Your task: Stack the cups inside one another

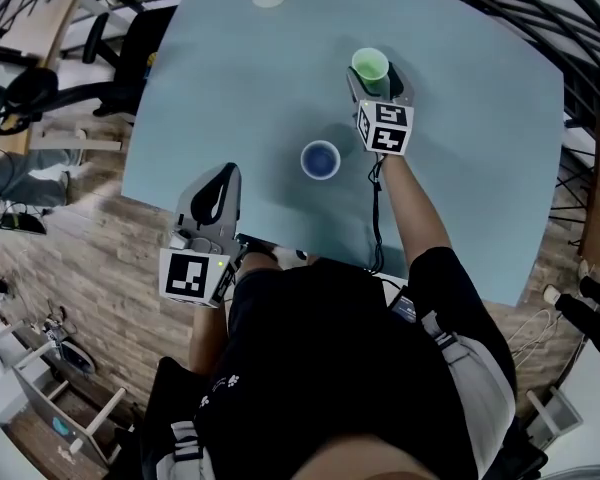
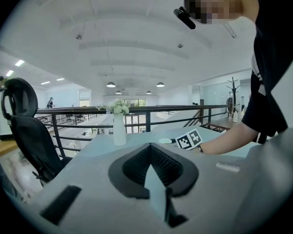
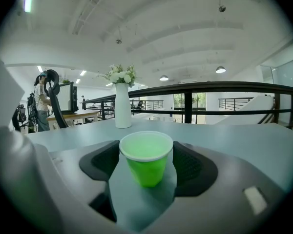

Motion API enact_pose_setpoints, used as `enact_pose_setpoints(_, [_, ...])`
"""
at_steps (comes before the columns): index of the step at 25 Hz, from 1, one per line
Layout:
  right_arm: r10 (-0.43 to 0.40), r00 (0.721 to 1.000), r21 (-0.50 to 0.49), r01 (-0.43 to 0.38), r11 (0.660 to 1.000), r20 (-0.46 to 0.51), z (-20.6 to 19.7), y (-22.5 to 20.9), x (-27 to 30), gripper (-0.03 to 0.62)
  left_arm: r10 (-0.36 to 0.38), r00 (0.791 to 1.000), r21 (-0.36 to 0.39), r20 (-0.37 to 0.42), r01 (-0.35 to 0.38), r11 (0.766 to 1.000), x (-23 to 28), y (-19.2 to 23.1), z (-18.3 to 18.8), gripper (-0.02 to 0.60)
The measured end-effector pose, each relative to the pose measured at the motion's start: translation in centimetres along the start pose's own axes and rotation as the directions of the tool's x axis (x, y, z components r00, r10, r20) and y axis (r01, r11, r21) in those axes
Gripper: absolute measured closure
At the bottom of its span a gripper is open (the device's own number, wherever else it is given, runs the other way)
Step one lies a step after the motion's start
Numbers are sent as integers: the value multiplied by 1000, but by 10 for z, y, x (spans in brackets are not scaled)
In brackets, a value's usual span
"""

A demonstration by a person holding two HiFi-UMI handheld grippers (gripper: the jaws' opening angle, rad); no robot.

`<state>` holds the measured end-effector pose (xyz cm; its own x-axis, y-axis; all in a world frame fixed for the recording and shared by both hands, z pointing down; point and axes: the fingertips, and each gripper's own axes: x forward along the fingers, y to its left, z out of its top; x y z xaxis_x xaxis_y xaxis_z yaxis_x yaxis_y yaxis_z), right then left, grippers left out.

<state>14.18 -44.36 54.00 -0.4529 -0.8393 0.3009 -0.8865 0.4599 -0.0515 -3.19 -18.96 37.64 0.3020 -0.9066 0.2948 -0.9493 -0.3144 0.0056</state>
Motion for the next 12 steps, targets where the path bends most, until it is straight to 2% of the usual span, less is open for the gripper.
enact_pose_setpoints(12, [38,999,25,-39,999,30,18,14,-20,243,-26,999,0,24,26,1000,-3,3,1,591])
